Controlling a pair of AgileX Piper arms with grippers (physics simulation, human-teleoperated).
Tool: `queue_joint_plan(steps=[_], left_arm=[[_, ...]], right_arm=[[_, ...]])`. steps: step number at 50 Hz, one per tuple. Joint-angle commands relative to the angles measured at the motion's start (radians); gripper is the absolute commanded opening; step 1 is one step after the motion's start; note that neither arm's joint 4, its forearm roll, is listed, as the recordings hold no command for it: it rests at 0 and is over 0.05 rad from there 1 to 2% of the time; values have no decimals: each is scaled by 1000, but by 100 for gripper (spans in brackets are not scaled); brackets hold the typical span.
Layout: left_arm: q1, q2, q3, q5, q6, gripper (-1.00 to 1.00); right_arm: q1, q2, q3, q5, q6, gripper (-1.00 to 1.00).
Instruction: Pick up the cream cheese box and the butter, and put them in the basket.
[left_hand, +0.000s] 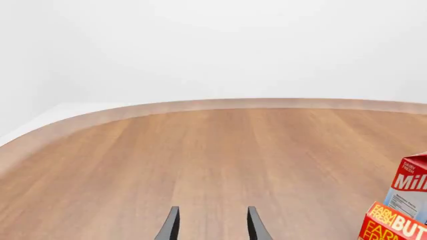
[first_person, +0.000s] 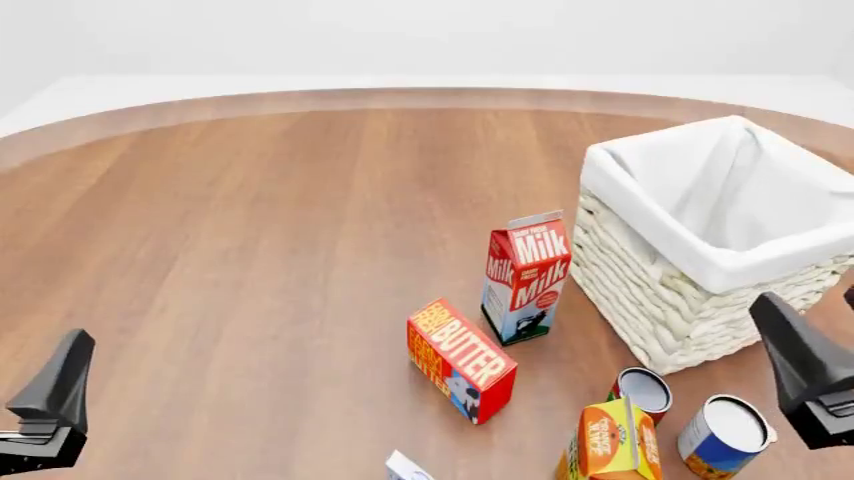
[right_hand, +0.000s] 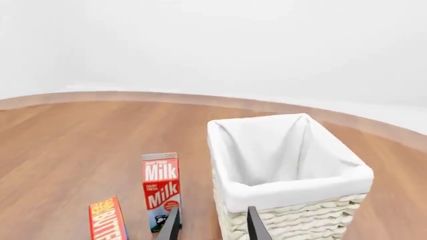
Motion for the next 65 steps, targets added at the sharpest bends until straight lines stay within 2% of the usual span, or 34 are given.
queue_joint_plan(steps=[1,3,5,11,13,17,20,28,29,32,38,41,48,56,65], left_arm=[[0,0,0,0,0,100],[0,0,0,0,0,100],[0,0,0,0,0,100],[0,0,0,0,0,100],[0,0,0,0,0,100],[0,0,0,0,0,100],[0,0,0,0,0,100],[0,0,0,0,0,100],[0,0,0,0,0,100],[0,0,0,0,0,100],[0,0,0,0,0,100],[0,0,0,0,0,100],[0,0,0,0,0,100],[0,0,0,0,0,100],[0,0,0,0,0,100]], right_arm=[[162,201,-188,90,25,100],[187,244,-217,103,58,100],[225,269,-256,130,56,100],[301,363,-351,176,100,100],[318,397,-418,220,93,100],[361,438,-444,234,78,100],[397,481,-481,254,86,100],[445,558,-534,277,76,100],[469,581,-546,282,96,100],[491,613,-562,286,96,100],[510,649,-563,283,97,100],[509,658,-557,284,109,100],[495,691,-547,290,99,100],[475,782,-582,327,78,100],[472,909,-613,308,64,100]])
